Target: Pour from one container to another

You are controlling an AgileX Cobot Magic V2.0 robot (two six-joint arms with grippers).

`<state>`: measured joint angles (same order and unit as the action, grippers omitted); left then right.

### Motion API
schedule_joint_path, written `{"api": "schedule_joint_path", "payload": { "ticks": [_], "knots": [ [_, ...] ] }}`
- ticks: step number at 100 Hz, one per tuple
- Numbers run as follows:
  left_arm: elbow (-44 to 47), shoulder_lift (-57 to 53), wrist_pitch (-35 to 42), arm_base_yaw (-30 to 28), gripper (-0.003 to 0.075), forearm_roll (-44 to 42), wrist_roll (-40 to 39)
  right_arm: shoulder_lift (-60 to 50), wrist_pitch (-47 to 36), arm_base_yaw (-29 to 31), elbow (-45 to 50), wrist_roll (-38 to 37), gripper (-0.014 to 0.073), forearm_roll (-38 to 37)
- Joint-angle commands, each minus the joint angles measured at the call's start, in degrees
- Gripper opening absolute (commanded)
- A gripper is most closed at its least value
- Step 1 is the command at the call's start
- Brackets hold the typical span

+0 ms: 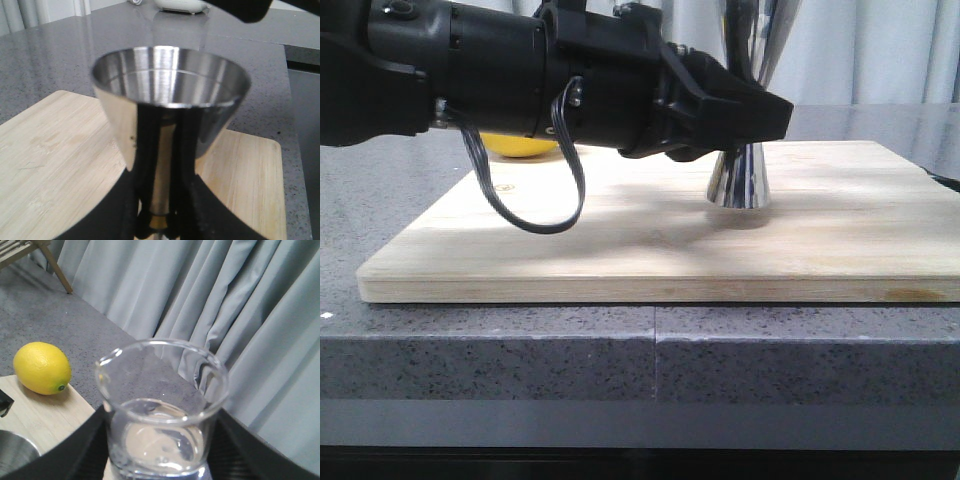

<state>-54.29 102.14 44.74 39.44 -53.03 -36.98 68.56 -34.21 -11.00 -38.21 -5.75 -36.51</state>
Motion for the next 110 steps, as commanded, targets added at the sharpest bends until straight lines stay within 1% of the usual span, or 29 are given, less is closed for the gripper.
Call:
{"api": "schedule_joint_path", "payload": {
  "ticks": [1,49,78,110],
  "knots": [
    [-1.26,-3.33,5.34,0.44,-0.0021,1.64,-0.76,-1.87,-5.02,0.03,-1.59,0.33,0.0346,0.30],
    [-1.26,-3.33,5.94,0.44,-0.0021,0.54,-1.63,-1.87,-7.26,0.03,-1.59,0.33,0.0346,-5.29],
    [-1.26,-3.33,6.04,0.44,-0.0021,-0.19,-1.86,-1.87,-7.63,0.03,-1.59,0.33,0.0346,-7.09],
    [-1.26,-3.33,6.24,0.44,-0.0021,-0.53,-2.22,-1.87,-7.63,0.03,-1.72,1.13,0.0346,-7.08]
  ]
}}
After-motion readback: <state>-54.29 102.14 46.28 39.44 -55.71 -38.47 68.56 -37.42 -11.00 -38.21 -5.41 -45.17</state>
